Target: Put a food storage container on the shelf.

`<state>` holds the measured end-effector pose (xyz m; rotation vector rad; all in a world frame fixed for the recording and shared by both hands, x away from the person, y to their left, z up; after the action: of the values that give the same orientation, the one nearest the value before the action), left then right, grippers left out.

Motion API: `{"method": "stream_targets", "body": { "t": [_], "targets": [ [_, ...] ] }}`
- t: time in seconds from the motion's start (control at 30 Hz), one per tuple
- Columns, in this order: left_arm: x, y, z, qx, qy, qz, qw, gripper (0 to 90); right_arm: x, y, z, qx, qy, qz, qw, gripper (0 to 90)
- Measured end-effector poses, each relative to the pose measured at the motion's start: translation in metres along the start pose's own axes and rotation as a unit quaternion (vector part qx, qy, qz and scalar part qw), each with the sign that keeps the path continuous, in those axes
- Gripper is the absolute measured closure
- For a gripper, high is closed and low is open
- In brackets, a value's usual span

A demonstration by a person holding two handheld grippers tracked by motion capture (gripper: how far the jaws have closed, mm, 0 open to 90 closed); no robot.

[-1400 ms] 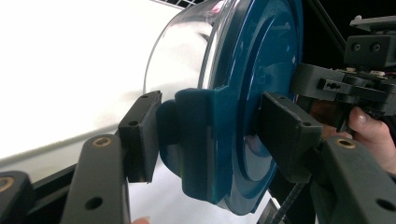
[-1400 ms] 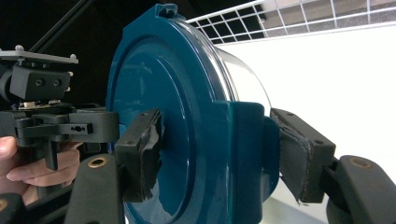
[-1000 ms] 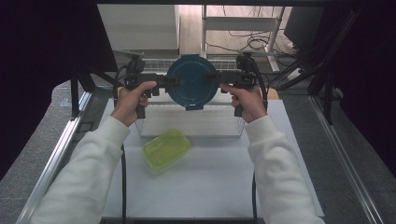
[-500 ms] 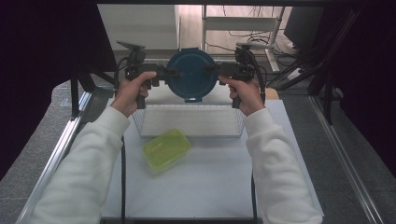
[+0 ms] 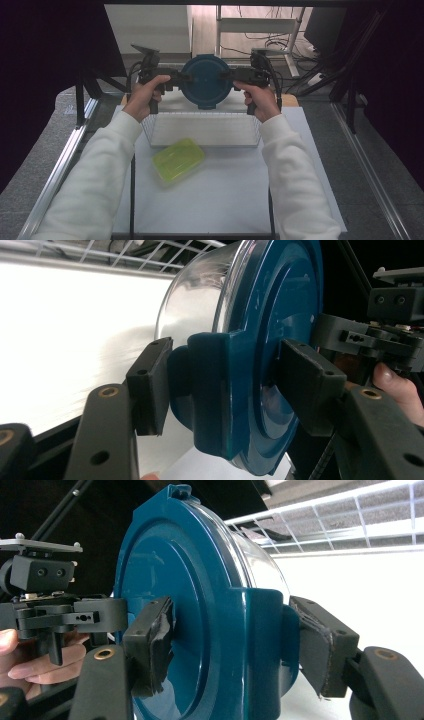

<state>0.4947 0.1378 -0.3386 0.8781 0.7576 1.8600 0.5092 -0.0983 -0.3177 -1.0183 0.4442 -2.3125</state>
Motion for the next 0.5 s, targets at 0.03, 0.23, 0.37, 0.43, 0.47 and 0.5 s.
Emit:
{"method": "stream_targets", "body": {
  "t": [0.03, 0.23, 0.37, 0.43, 0.47, 0.5],
  "targets": [
    [0.0, -0.001, 0.001, 0.003, 0.003, -0.002, 1.0, 40.8, -0.001, 0.001, 0.0, -0.002, -0.001, 0.001, 1.0, 36.1],
    [-0.003, -0.008, 0.005, 0.021, 0.009, -0.009, 0.9997, 40.5, -0.004, 0.003, 0.002, -0.014, -0.009, -0.004, 0.9998, 36.1],
    [-0.006, -0.015, 0.008, 0.04, 0.017, -0.012, 0.999, 40.0, -0.009, 0.006, 0.004, -0.03, -0.019, -0.005, 0.9994, 35.7],
    [-0.008, -0.017, 0.01, 0.048, 0.021, -0.011, 0.9986, 39.9, -0.011, 0.009, 0.005, -0.041, -0.024, -0.004, 0.9988, 35.2],
    [-0.009, -0.018, 0.011, 0.051, 0.022, -0.01, 0.9984, 39.9, -0.013, 0.011, 0.006, -0.044, -0.028, -0.005, 0.9987, 34.7],
    [-0.01, -0.019, 0.012, 0.053, 0.02, -0.009, 0.9984, 39.8, -0.014, 0.012, 0.006, -0.045, -0.029, -0.005, 0.9985, 34.5]
  ]
}}
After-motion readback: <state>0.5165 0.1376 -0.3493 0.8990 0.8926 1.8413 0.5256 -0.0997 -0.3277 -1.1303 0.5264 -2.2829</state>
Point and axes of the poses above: each handheld gripper's, and its own axes: x roughly backward along the jaws, z roughly out of its top, y roughly to its right, the point moved 5 cm from there along -x, roughly forward along the jaws, and after that the axes turned 10 degrees about -z, right-handed, at the moved point
